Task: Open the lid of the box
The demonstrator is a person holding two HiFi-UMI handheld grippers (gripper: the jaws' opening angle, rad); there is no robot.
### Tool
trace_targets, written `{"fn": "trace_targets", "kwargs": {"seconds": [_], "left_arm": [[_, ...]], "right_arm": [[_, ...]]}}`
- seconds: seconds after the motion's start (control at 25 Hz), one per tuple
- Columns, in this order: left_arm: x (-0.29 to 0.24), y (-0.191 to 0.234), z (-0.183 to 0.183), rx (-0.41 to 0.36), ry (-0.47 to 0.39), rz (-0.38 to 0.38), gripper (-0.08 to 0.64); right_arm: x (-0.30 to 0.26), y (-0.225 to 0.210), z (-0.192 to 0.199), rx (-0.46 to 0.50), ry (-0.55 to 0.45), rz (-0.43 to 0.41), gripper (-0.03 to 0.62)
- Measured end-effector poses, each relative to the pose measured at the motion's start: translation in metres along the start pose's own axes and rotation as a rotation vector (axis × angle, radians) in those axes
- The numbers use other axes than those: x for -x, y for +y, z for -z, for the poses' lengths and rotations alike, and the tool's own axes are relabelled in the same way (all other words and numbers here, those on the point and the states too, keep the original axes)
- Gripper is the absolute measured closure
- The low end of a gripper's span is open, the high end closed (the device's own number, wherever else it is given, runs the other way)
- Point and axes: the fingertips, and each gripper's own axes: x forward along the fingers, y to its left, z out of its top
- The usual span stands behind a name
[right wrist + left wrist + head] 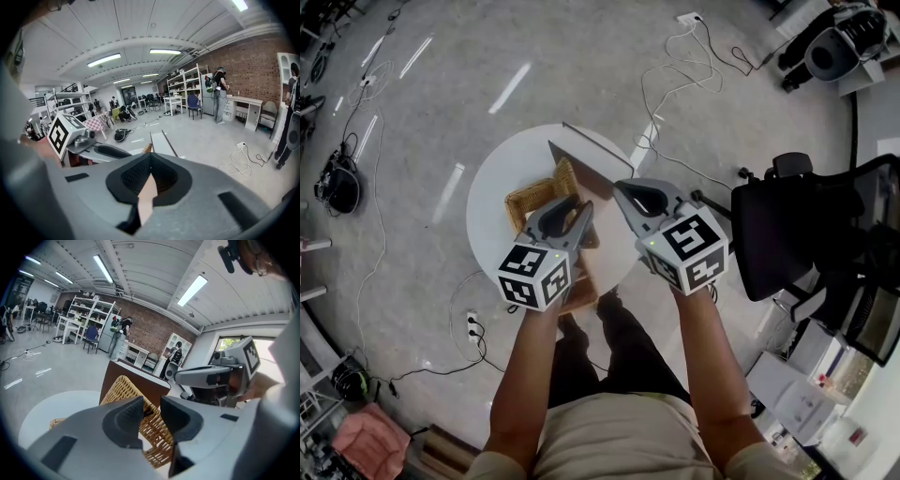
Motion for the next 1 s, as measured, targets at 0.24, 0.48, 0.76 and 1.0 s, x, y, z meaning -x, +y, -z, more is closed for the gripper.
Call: {"fn": "trace_targets", "kwargs": {"seconds": [0.24,0.48,0.76,1.0], "left_arm": [[0.001,-0.001,-0.001,0.001,-0.002,-0.004,0.456],[0.002,-0.002,0.000,0.002,-0.004,-0.001,0.456],[0.006,-0.006,-0.005,0.007,-0.010,0.019,0.456],[0.011,-0.009,-0.014,-0.003,-0.022,0.026,0.456]], "right_arm": [[0.002,0.000,0.001,-0.001,0.004,0.001,0.598],[0.002,0.000,0.001,-0.001,0.001,0.000,0.598],[0.005,0.004,-0.005,0.007,-0.002,0.000,0.598],[0.008,0.007,-0.013,0.017,-0.015,0.003,0.598]]}}
